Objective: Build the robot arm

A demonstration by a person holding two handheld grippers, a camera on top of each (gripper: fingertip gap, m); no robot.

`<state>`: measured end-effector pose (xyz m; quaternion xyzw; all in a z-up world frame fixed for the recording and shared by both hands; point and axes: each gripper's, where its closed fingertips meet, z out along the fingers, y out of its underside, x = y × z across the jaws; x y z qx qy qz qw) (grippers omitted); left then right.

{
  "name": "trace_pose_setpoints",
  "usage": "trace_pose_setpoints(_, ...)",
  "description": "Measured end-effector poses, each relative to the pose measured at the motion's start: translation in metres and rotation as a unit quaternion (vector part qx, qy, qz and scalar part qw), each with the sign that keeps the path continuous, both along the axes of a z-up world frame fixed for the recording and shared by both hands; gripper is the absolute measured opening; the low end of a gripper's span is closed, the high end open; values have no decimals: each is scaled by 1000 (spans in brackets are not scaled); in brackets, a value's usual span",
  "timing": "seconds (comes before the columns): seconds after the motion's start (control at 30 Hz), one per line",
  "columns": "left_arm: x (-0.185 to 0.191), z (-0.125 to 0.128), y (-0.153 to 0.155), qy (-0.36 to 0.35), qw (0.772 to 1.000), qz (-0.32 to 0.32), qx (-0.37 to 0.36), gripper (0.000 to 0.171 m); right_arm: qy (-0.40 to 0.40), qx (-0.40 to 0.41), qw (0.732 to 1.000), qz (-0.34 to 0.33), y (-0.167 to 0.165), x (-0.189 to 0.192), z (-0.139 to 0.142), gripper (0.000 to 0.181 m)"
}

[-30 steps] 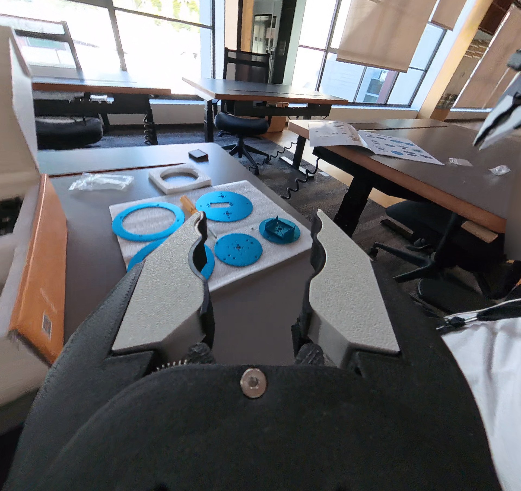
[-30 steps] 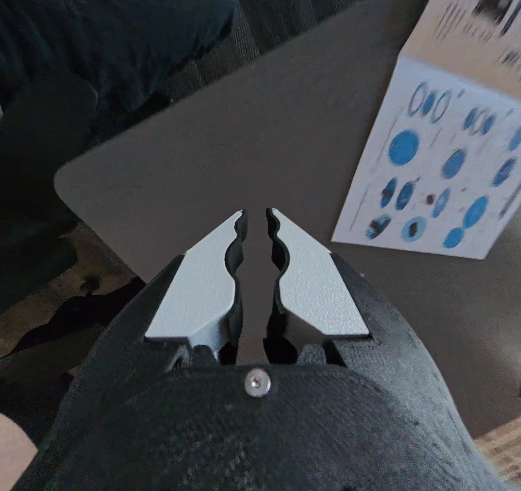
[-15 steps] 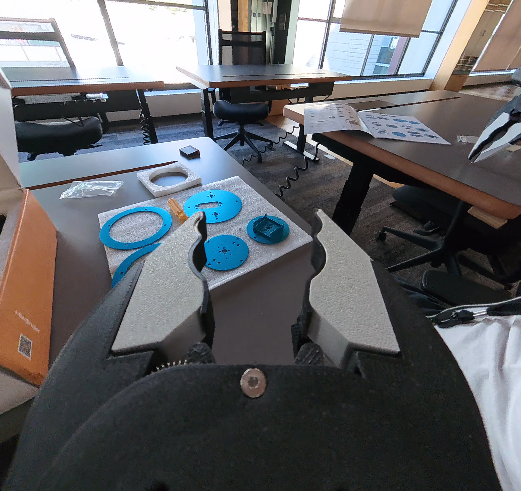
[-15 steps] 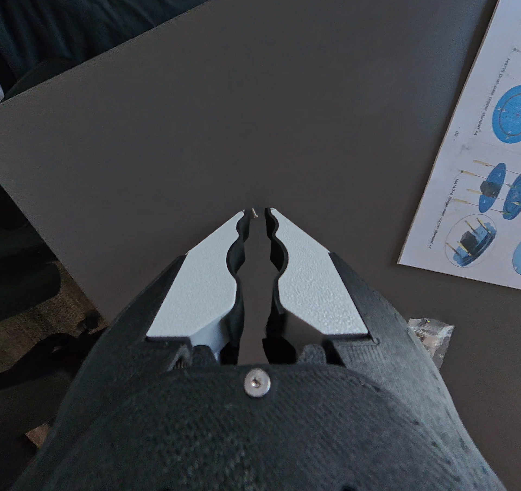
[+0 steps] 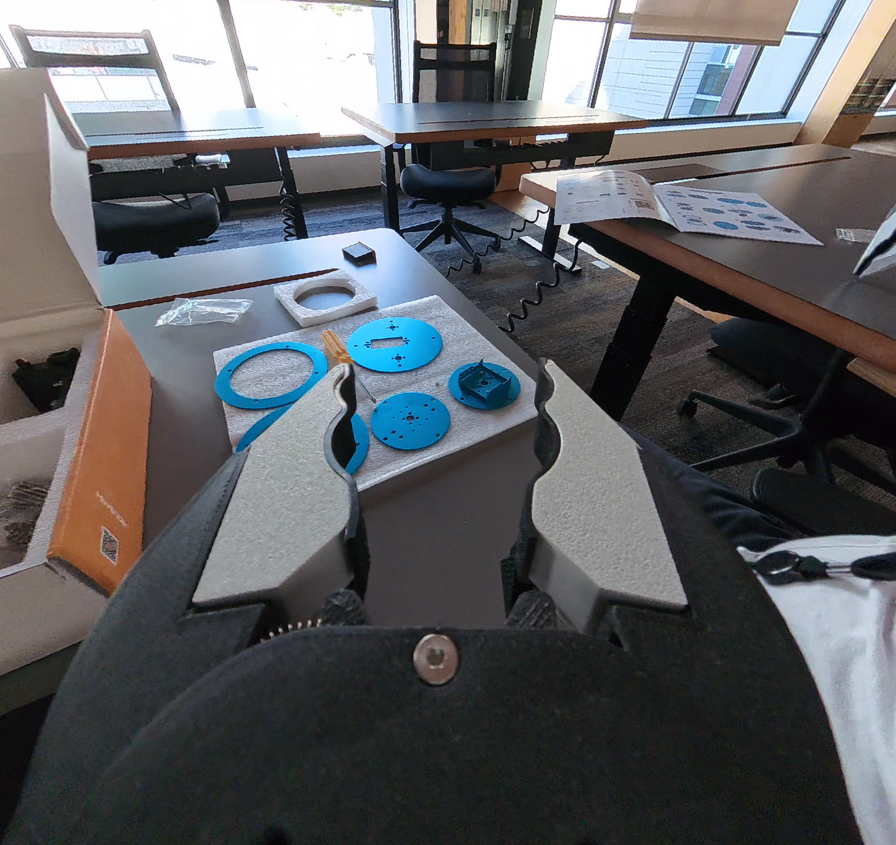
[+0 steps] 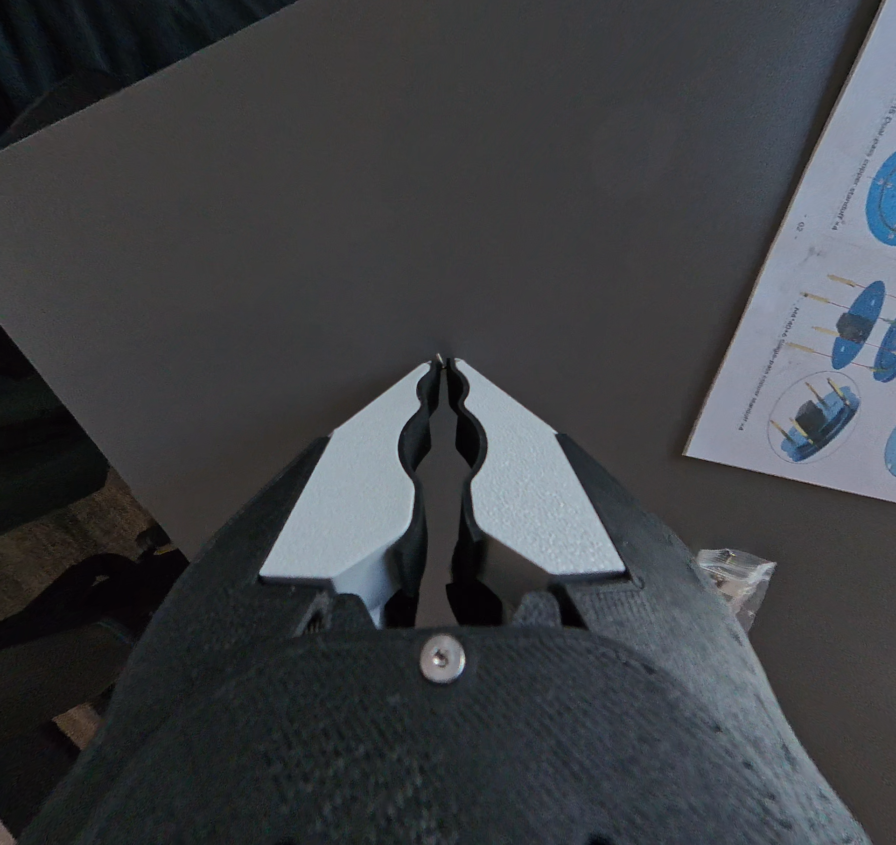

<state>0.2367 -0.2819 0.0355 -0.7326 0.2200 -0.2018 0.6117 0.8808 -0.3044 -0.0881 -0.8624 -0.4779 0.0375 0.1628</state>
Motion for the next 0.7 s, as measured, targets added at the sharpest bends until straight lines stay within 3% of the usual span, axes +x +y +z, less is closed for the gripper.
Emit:
trace_pose_setpoints(0.2, -17, 4, -10, 1, 1000, 19, 6, 73, -10, 53, 998, 17, 29, -13, 36, 2)
trace_pose_setpoints(0.37, -28, 3, -18, -42, 999, 17, -1, 73, -25, 126, 988, 83, 72, -62, 90, 2)
trace_pose_setpoints(0.47, -29, 5, -20, -68, 998, 9, 2, 71, -27, 184, 971, 152, 104, -121, 128, 2)
trace_pose_setpoints(0.57, -23, -1, -16, -82, 997, -6, -8, 70, -12, 231, 942, 241, 128, -207, 158, 1)
trace_pose_setpoints(0.7, -6, -20, -6, -82, 995, -28, -41, 71, -4, 248, 898, 363, 145, -327, 157, 2)
